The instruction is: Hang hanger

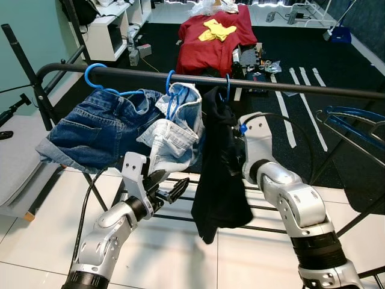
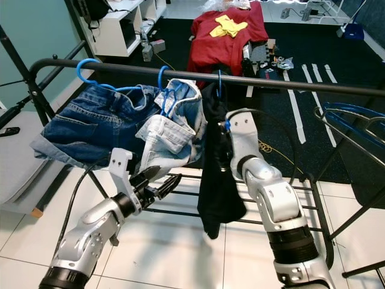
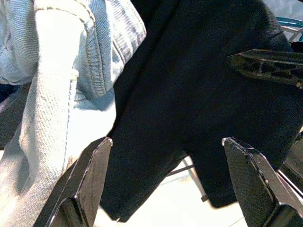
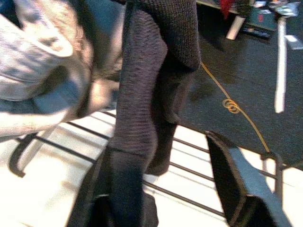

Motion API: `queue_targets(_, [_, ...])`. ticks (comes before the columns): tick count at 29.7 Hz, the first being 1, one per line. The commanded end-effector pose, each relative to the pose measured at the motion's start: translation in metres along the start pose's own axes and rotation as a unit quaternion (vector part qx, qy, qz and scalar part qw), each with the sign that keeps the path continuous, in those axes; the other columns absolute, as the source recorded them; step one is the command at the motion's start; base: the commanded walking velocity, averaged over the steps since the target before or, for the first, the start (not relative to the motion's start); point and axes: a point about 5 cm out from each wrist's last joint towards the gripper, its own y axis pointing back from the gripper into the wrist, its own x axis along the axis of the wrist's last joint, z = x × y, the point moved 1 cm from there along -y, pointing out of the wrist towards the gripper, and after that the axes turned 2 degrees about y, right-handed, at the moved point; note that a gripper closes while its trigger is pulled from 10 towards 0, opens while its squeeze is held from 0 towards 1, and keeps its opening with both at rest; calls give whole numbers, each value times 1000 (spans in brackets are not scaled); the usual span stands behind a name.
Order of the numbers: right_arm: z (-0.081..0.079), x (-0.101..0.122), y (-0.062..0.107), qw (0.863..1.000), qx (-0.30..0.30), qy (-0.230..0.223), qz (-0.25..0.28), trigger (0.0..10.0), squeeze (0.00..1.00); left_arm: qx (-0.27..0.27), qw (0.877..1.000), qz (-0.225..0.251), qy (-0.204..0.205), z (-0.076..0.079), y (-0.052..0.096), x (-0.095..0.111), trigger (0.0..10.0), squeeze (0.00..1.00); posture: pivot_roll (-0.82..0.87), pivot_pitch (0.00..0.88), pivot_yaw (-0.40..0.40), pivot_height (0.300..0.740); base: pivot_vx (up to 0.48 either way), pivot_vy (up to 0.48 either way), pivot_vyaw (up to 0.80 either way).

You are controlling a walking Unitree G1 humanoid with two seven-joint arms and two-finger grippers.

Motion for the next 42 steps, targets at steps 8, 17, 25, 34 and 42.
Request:
queue_targets(8, [12,2,7,1000,-20,9,19,0,0,0,1000,-11,4,-1,2,-7,10000,0,-49,120,5,740,0,0,0])
queue_targets(17, [13,24,24,993,-3,24,119,0,0,-2,1000,-7,5,-2,3,-5,10000,0,-56,126,5,740,0,0,0])
queue_targets(25, [8,35,42,984,22,8,177,0,0,-10,1000,-6,10,-2,4,-4,10000,0,-68,132,11,740,0,0,0])
queue_targets(34, [-7,12,64,981,94,2,172,0,0,-27,1000,-14,7,1,5,-4,10000,0,-75,139,12,740,0,0,0])
queue_targets(42, [-7,-2,72,983,93,2,156,0,0,-32,999,-34,8,0,6,-7,10000,0,-83,141,21,740,-283,0,0])
